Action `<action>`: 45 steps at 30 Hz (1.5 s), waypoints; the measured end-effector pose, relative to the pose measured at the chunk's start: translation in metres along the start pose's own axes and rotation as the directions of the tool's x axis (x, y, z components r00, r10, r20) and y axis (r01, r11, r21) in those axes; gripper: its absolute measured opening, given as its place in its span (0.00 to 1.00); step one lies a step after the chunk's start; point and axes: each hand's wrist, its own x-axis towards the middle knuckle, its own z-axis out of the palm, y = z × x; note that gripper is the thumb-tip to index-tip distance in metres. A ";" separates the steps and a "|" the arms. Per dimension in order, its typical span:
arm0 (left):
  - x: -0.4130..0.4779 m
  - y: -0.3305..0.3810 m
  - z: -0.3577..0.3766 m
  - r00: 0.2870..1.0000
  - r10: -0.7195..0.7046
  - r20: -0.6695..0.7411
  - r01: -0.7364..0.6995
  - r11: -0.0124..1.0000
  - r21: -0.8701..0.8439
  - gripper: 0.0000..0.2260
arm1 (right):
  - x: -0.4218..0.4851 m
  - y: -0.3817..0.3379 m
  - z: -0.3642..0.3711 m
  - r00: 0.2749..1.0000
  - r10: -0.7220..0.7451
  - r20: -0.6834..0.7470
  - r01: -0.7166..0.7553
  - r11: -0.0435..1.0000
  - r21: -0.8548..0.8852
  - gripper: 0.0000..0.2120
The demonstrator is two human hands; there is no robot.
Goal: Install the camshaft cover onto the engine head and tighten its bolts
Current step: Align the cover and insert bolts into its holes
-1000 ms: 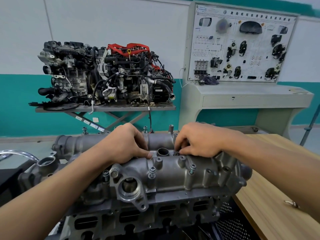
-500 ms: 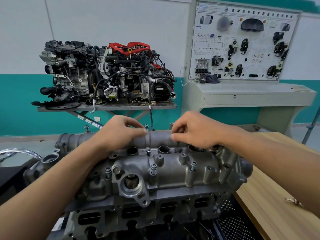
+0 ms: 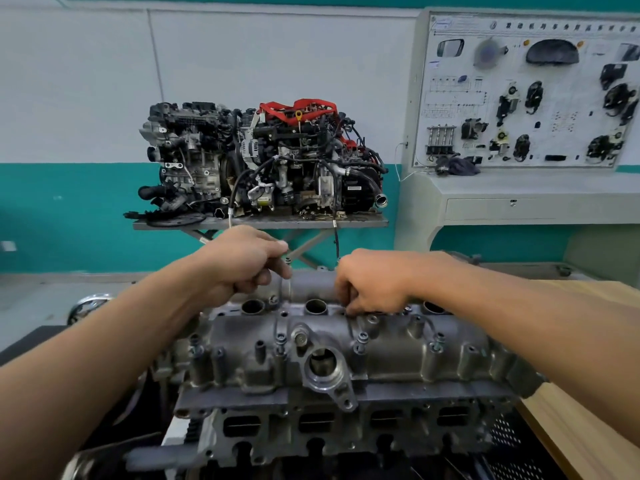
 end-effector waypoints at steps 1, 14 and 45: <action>-0.002 -0.001 0.000 1.000 0.022 0.014 -0.023 0.998 0.067 0.11 | 0.000 -0.001 -0.001 1.000 0.001 0.020 -0.001 1.000 -0.022 0.08; 0.006 -0.007 0.004 0.993 0.113 0.043 -0.121 0.923 0.366 0.10 | 0.006 -0.008 -0.008 0.985 0.084 0.148 -0.064 0.989 -0.131 0.19; 0.000 -0.010 -0.043 0.939 0.338 -0.056 -0.257 0.804 0.536 0.03 | 0.028 -0.039 -0.028 0.982 -0.136 -0.130 0.155 0.976 0.150 0.08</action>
